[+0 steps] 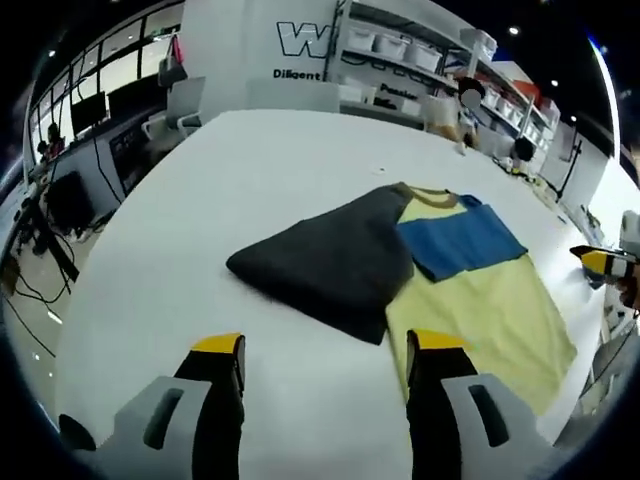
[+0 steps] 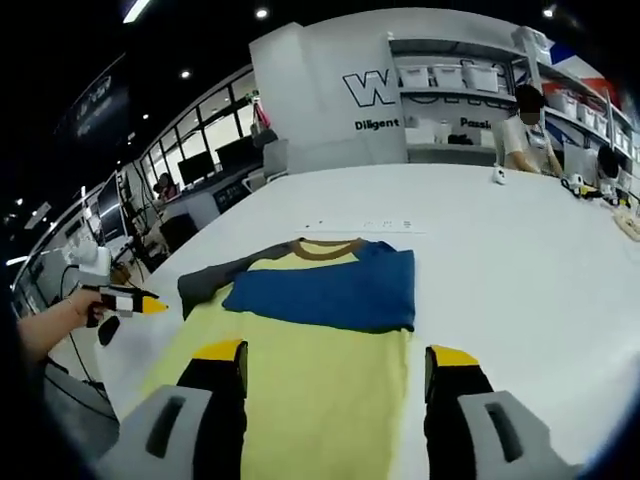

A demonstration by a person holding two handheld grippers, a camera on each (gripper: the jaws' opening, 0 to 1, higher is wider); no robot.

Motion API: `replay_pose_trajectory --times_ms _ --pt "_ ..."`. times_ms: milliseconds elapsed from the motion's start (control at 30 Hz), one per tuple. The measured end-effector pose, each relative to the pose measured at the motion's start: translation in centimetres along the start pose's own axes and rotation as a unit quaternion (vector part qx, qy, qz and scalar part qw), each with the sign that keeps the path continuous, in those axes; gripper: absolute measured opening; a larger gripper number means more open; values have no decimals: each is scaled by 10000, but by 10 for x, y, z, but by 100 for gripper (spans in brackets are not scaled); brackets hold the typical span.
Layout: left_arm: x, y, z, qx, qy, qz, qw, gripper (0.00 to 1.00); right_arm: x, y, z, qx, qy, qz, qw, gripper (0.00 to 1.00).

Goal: Fold the garment on the visible template until the final outline fits inside the template.

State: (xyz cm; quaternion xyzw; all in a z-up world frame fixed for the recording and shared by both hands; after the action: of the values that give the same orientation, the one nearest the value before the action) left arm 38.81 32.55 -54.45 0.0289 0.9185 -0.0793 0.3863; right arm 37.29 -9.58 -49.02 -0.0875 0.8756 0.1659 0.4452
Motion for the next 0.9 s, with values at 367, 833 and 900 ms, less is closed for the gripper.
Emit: replay_pose_trajectory --times_ms 367,833,900 --pt "0 -10 20 87 46 -99 9999 46 4 -1 -6 67 -31 -40 10000 69" --pt "4 -19 33 69 161 126 9998 32 5 2 -13 197 -59 -209 9996 69" --pt "5 -19 33 3 162 280 9995 30 4 0 -14 223 -80 -204 9995 68"
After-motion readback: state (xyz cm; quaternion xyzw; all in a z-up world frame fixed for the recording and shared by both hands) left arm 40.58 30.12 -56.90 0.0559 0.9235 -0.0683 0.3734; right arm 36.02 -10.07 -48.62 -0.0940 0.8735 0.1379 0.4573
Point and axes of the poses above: the point that each gripper's makers call its tool centre point, and the gripper's own axes: z roughly forward along the fingers, y roughly to its left, x roughly out of its underside, the point moved 9 cm from there along -z, roughly backward along the fingers, and after that the axes turned 1 degree about z, right-handed, at the moved point
